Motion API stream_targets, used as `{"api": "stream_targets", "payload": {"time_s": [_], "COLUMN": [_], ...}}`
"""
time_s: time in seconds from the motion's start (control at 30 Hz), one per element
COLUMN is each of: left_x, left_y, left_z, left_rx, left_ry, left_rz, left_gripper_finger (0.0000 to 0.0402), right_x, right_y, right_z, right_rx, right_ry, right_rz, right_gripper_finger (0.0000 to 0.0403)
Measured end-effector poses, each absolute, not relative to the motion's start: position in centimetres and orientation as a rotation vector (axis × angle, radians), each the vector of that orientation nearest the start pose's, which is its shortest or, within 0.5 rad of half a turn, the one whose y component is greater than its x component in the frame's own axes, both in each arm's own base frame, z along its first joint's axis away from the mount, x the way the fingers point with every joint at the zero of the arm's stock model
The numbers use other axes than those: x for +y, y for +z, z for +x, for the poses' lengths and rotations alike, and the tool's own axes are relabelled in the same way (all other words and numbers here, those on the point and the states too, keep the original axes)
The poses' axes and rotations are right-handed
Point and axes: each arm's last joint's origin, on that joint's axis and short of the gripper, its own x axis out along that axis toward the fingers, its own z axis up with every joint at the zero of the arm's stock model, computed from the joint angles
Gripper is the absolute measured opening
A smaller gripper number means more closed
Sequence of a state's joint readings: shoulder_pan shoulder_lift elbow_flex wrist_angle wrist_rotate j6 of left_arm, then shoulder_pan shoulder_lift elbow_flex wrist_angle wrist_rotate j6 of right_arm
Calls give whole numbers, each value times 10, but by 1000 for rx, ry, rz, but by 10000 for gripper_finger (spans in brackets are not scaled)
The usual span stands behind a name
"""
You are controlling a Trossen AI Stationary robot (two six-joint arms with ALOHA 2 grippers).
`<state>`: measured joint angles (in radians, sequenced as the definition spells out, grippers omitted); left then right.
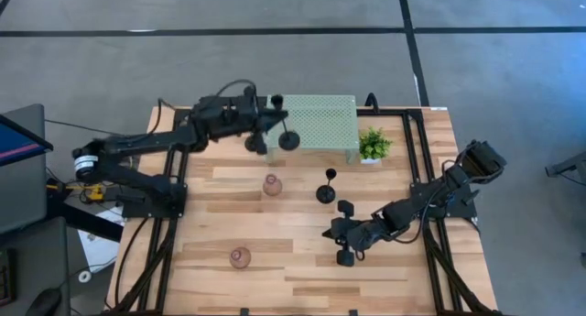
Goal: Pick & Place candle stick holders
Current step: Put the bottom black candle holder on the shelf
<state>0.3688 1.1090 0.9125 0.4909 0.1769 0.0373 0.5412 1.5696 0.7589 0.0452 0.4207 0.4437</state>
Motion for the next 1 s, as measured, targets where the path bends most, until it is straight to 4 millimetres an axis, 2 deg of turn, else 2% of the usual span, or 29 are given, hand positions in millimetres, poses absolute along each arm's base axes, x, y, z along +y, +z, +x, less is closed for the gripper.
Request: {"api": "stream_targets", "payload": {"time_s": [0.07,0.27,0.53,0.7,1.0], "left_x": [97,139,188,202,207], "left_y": [384,385,368,358,355], "left_z": [235,247,258,265,271], "left_rx": [-241,-184,-137,-154,-204], "left_ry": [241,356,451,469,467], "left_rz": [110,79,-9,-22,2], "left_gripper_finger": [15,17,16,16,16], "right_x": [145,148,155,154,154], "right_y": [166,167,167,167,167], "right_z": [263,261,258,258,258], "right_rx": [681,674,655,651,652], "right_ry": [-35,-35,-48,-60,-61], "right_rz": [73,79,93,91,90], "right_gripper_finger": [0,0,0,0,0]}}
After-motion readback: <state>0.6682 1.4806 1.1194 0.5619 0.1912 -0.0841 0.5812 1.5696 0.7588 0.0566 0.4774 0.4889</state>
